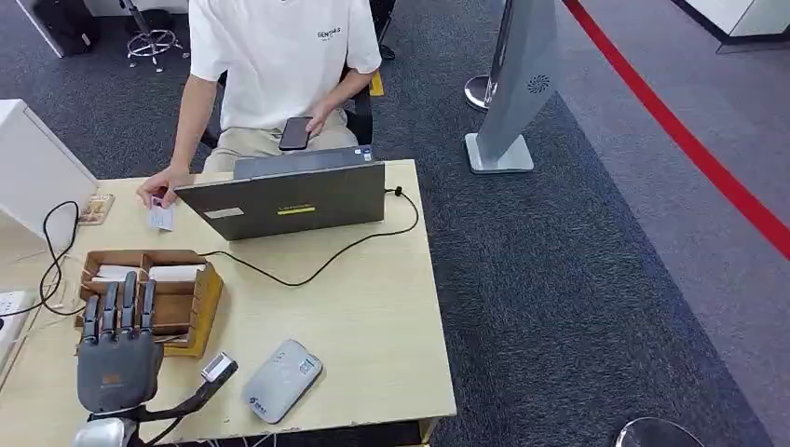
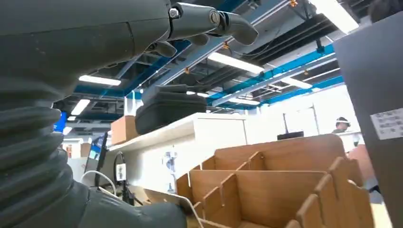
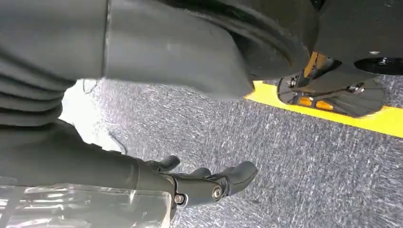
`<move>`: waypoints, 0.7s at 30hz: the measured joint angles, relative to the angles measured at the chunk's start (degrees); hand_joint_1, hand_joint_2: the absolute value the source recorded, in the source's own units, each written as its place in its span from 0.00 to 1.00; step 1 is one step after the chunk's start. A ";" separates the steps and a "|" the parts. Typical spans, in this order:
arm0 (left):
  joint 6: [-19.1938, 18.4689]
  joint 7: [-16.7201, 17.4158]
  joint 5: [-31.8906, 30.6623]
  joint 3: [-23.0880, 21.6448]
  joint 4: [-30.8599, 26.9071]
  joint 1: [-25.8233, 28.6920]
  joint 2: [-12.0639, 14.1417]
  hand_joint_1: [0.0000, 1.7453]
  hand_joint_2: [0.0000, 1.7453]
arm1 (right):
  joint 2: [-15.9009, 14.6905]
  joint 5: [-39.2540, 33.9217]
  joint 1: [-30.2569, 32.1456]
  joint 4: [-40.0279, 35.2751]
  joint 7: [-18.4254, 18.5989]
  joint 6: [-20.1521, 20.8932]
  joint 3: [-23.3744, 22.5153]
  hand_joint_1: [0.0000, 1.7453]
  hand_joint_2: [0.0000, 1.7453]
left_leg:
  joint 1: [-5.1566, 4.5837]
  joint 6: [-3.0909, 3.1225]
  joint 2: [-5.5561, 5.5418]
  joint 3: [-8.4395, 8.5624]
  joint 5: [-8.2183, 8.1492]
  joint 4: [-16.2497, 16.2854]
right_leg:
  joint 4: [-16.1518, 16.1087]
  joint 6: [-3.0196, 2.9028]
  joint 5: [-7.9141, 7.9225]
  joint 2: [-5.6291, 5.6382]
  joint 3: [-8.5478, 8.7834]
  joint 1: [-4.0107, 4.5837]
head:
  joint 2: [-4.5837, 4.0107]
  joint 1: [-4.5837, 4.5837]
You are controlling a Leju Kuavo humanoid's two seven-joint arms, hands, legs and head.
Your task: Pass the card to the sensor for recognition and then transmit it.
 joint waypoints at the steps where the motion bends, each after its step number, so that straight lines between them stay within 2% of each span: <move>1: 0.00 -0.57 0.00 0.00 0.26 -0.01 -0.28 0.00 1.00 | 0.00 0.00 -0.01 0.00 0.02 0.07 0.00 0.00 0.00 | 0.00 0.00 0.00 0.00 0.00 0.00 | 0.00 0.00 0.00 0.00 0.00 0.00 | 0.00 0.00; 11: -0.02 -6.32 0.11 2.27 6.43 -0.71 -3.80 0.00 1.00 | 0.00 0.18 0.00 0.00 -0.22 -0.66 -0.02 0.00 0.00 | -0.01 0.00 0.00 0.00 0.00 0.00 | 0.00 0.00 0.00 0.00 0.00 0.00 | 0.00 -0.02; 21: 0.00 -6.93 0.09 5.16 12.52 -2.28 -6.01 0.00 1.00 | 0.00 0.20 -0.01 0.00 -0.22 -0.66 -0.02 0.00 0.00 | -0.01 0.00 -0.01 0.00 0.00 0.00 | 0.00 0.00 0.00 0.00 0.00 0.00 | 0.00 0.00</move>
